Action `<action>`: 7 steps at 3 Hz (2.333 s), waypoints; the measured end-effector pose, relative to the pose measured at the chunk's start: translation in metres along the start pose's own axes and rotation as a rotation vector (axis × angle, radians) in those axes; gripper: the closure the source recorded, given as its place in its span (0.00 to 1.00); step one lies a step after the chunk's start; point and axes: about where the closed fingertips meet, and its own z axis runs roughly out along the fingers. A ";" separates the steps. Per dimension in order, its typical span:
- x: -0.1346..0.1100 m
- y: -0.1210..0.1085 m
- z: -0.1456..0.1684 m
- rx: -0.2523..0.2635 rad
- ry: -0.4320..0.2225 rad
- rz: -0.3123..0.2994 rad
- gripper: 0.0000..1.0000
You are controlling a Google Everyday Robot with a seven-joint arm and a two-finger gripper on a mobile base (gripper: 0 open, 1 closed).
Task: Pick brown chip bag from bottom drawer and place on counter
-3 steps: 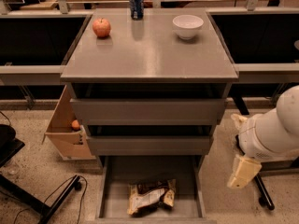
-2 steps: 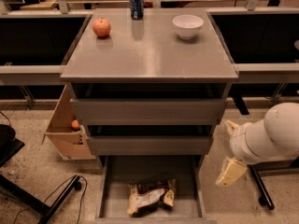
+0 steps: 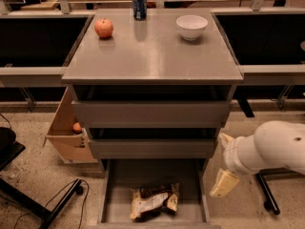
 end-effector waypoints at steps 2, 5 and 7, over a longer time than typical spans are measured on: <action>0.016 0.030 0.169 -0.041 -0.073 -0.035 0.00; 0.015 0.044 0.271 -0.070 -0.133 -0.057 0.00; 0.013 0.055 0.407 -0.112 -0.098 -0.155 0.00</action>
Offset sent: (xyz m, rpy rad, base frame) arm 0.0620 0.0648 -0.2628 0.1103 -0.0426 0.0969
